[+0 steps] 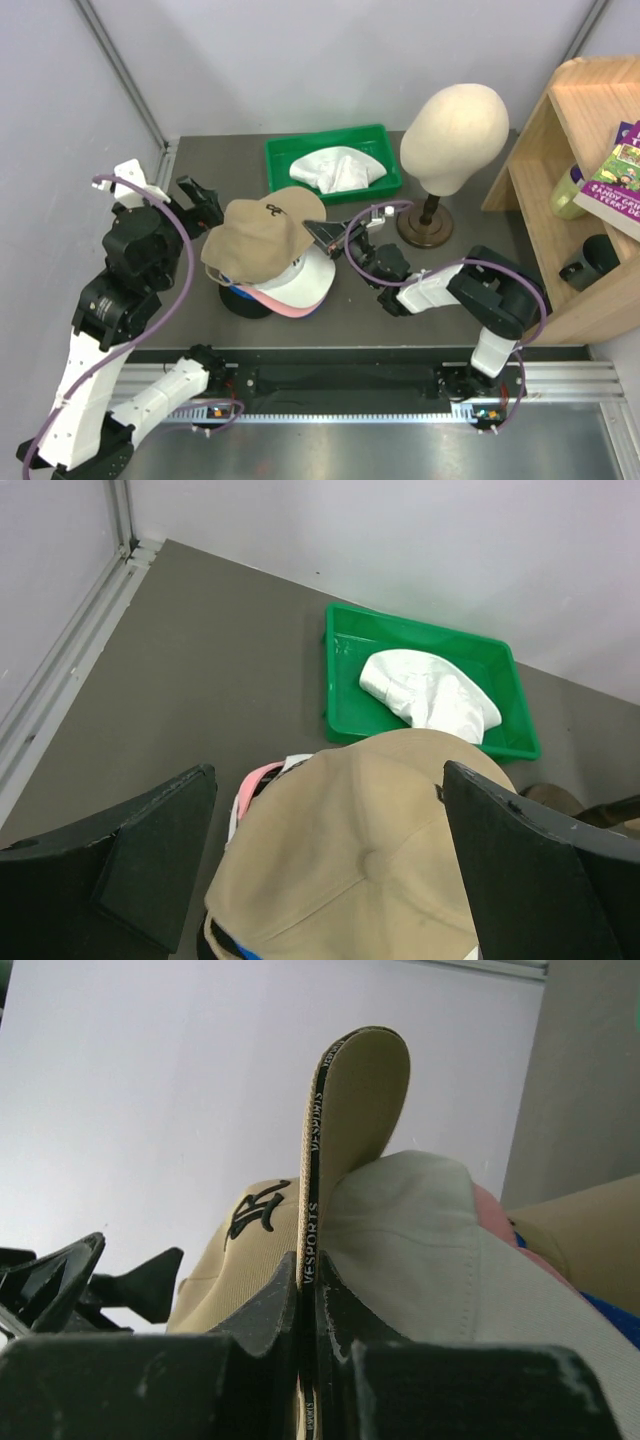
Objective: Stack the hats
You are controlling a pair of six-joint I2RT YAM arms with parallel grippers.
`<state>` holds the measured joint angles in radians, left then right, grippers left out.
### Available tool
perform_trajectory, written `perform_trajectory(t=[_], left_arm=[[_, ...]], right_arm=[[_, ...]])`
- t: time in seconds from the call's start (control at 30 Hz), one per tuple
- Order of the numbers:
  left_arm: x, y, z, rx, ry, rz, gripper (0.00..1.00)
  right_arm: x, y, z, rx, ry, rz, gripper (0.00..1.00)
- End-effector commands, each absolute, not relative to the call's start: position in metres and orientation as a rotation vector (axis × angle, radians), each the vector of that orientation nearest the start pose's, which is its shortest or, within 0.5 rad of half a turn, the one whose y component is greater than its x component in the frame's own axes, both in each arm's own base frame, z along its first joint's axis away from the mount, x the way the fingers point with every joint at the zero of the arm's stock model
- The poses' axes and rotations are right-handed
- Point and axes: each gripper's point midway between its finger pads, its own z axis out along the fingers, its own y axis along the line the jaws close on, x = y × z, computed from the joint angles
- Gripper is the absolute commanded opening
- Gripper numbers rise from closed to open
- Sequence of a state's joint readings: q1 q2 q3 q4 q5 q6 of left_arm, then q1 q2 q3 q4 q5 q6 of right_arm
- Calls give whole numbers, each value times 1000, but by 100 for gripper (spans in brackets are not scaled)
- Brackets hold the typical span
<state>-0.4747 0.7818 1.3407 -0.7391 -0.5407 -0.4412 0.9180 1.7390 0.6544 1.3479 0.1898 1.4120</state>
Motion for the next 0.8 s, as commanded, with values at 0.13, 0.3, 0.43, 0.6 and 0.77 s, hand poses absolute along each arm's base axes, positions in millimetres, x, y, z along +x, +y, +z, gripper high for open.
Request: perform_trajectory(t=[0.13,0.3,0.43,0.6,0.77], left_arm=[[226,-11,376,-484,1687,-102,99],[219,-8,357,-492,1728,-81,99],[209,-5,334,-529,1773,-87,98],[184,12,307,-649,1791,-74,95],[171,20,296,-680,1793,-67,95]], right_arm=[[293,361,207,630,1503,1705,0],[287,361,192,592,1572,1667,0],[287,365,189,555,1608,1640,0],[287,369,180,548,1649,1617,0],[288,368,167,559,1693,1583,0]])
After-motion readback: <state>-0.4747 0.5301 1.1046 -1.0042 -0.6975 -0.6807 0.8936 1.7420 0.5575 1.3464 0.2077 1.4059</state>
